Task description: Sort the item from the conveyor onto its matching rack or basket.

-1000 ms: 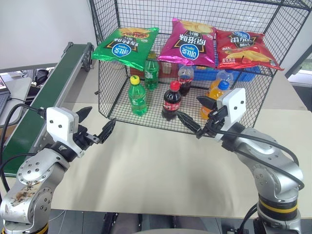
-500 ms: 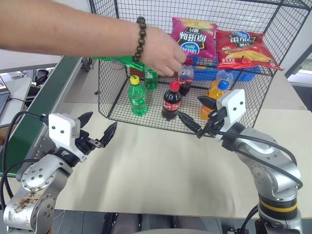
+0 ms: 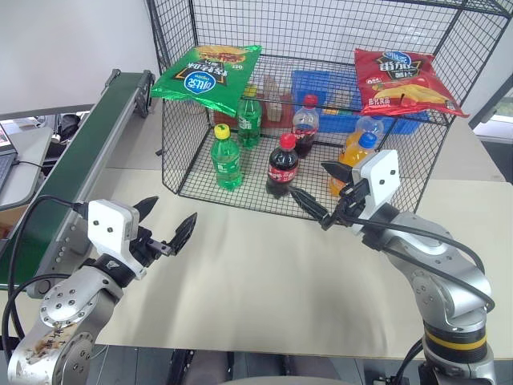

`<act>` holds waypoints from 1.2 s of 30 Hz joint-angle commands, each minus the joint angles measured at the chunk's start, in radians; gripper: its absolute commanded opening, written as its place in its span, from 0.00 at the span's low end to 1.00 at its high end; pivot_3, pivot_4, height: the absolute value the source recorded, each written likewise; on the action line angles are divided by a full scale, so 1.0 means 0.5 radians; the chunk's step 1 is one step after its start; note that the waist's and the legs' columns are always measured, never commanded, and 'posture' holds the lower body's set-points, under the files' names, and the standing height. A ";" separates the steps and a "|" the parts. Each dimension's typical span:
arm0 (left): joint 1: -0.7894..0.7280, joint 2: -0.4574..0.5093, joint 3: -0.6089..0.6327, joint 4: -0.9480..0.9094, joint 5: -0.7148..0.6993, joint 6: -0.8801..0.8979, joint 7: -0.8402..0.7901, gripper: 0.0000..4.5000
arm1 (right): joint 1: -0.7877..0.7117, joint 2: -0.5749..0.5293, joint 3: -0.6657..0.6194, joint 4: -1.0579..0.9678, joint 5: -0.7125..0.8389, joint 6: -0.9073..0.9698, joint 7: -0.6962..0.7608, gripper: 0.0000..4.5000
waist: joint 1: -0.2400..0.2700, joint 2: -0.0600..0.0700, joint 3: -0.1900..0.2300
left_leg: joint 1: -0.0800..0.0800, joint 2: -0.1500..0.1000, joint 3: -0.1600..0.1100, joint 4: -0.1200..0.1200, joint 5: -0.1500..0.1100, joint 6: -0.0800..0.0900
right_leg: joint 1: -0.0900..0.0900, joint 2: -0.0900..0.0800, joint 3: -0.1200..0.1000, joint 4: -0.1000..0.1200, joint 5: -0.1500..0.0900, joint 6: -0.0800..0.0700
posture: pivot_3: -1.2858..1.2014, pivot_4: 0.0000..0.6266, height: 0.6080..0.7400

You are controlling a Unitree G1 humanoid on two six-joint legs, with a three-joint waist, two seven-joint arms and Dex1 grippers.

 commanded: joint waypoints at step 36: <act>0.019 -0.200 0.562 0.061 -0.244 -0.089 0.317 0.99 | -0.815 -0.029 0.166 0.463 0.467 0.104 0.728 1.00 | -0.004 0.000 0.002 | 0.000 0.003 -0.001 -0.001 -0.001 0.001 | -0.001 -0.003 -0.001 -0.002 0.000 -0.001 | 0.52 0.24 1.00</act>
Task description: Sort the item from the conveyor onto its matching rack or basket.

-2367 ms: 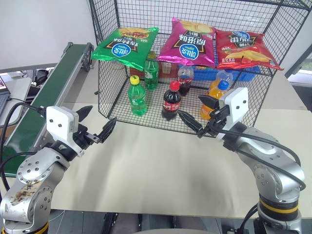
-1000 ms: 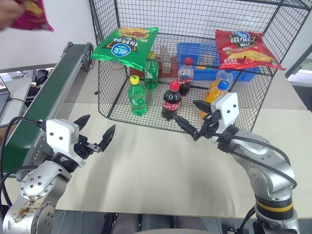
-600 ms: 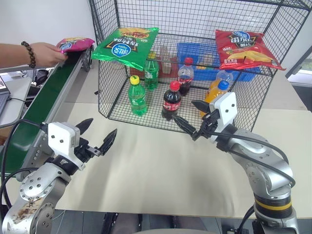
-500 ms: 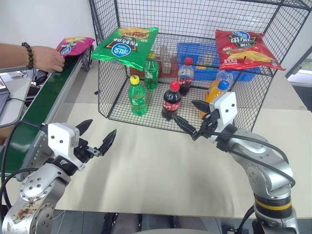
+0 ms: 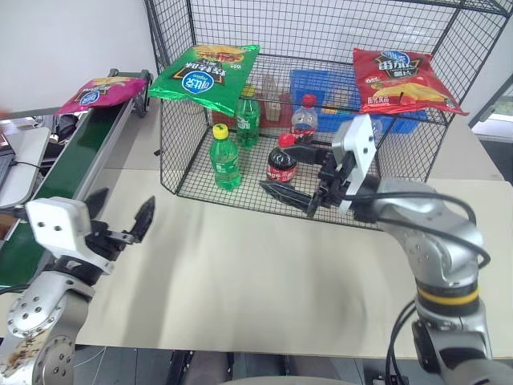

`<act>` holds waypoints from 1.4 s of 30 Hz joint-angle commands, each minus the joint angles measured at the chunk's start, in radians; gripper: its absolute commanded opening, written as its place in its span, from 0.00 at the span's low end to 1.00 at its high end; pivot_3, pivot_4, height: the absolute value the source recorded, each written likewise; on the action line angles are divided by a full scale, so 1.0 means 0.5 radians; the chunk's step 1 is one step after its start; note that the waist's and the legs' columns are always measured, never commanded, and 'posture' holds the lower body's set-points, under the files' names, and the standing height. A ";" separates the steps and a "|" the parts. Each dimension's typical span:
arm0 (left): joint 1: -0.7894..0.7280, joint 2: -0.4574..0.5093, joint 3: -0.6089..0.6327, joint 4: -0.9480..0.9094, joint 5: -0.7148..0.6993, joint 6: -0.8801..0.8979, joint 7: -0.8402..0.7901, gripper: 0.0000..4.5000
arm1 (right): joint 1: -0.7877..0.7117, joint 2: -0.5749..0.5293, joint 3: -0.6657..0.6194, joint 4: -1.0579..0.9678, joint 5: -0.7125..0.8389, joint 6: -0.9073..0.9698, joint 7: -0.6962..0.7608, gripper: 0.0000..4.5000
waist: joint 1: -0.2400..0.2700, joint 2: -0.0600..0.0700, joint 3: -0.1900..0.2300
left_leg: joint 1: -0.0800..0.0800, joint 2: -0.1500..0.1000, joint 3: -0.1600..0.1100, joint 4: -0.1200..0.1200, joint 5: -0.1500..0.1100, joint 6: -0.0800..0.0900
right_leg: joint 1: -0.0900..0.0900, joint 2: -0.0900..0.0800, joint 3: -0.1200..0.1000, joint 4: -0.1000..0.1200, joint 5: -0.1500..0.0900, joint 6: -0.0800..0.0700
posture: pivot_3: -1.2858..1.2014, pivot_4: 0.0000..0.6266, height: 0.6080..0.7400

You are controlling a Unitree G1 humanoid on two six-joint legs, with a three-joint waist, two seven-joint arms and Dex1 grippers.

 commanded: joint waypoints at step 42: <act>-0.806 0.421 0.692 1.579 -1.767 0.130 1.239 0.88 | -0.655 0.293 0.132 0.299 0.092 -0.157 0.300 1.00 | 0.010 -0.004 0.001 | -0.004 0.002 -0.008 -0.003 0.001 -0.003 | -0.011 -0.012 -0.013 0.007 0.001 -0.002 | 0.52 0.24 1.00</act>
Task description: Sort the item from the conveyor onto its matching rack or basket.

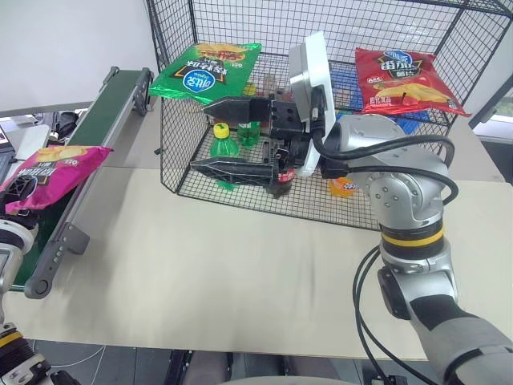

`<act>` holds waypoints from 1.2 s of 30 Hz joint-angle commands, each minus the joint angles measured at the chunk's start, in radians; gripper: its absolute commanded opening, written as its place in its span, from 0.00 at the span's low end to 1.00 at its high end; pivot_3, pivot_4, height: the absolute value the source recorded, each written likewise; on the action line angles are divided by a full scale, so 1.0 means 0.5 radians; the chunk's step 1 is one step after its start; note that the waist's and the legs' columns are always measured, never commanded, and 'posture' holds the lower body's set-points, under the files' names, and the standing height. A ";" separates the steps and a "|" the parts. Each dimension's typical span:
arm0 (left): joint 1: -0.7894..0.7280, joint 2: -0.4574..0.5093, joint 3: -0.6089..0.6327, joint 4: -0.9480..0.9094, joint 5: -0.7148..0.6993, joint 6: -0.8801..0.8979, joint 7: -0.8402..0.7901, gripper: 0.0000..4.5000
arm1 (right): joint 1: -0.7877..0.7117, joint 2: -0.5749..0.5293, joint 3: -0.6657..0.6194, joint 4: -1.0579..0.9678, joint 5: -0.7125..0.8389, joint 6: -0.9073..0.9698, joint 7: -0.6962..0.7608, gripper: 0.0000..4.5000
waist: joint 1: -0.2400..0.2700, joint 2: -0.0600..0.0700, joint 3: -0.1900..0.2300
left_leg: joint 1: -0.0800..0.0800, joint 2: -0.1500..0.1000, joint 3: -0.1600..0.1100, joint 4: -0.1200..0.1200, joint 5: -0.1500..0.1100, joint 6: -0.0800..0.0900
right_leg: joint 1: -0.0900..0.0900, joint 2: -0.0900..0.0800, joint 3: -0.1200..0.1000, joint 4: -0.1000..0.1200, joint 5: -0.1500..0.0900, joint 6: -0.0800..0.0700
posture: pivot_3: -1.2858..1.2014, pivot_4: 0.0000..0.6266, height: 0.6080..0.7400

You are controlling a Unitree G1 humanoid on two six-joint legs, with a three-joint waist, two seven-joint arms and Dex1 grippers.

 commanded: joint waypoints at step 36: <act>-0.254 0.452 -0.472 -0.896 -0.898 0.475 -0.763 0.01 | 0.337 -0.398 -0.440 -0.367 0.061 0.119 -0.372 1.00 | 0.015 -0.002 0.001 | -0.009 -0.001 0.007 -0.004 0.006 -0.008 | -0.013 0.009 0.002 -0.001 0.001 -0.001 | 0.52 0.24 1.00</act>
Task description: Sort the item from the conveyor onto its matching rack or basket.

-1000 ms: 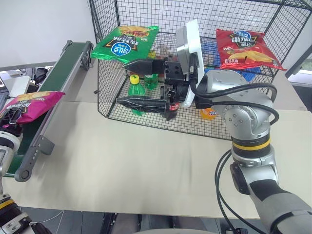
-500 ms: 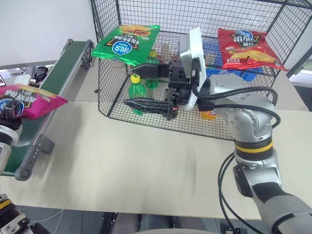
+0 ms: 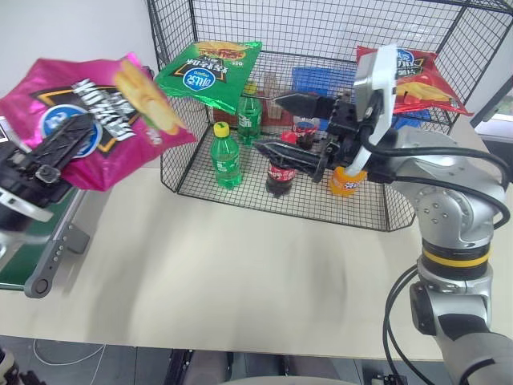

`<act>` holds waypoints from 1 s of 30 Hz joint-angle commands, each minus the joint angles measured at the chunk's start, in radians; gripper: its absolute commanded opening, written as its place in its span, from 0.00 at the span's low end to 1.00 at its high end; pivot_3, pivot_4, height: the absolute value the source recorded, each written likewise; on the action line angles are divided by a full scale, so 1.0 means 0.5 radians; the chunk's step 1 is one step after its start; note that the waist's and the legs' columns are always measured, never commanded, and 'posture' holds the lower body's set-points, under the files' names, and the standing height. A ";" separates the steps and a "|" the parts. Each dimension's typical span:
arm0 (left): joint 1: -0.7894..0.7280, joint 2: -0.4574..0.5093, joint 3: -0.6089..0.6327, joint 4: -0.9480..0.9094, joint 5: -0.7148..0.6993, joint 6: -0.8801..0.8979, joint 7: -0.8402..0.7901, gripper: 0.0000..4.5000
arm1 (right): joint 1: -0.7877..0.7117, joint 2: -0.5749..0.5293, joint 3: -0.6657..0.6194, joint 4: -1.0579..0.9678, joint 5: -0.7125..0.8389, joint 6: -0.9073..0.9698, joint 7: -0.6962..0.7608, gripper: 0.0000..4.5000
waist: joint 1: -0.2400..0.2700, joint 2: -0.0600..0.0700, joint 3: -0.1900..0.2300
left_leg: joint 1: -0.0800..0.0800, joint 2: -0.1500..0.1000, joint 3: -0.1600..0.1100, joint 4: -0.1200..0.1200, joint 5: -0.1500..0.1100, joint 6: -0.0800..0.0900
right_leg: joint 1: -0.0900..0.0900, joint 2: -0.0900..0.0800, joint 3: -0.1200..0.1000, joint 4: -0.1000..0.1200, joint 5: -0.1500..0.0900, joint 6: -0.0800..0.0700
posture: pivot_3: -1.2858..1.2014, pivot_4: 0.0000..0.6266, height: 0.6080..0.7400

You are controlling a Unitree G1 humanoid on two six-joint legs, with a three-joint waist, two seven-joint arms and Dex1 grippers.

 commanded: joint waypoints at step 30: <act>-1.930 -1.550 -0.853 1.888 1.272 -0.718 0.054 0.01 | 0.208 -0.121 -0.334 -0.597 -0.215 0.131 -0.906 1.00 | 0.059 0.001 0.001 | -0.007 -0.010 0.007 0.003 0.005 -0.004 | -0.001 0.009 0.010 -0.003 0.000 0.001 | 0.52 0.24 1.00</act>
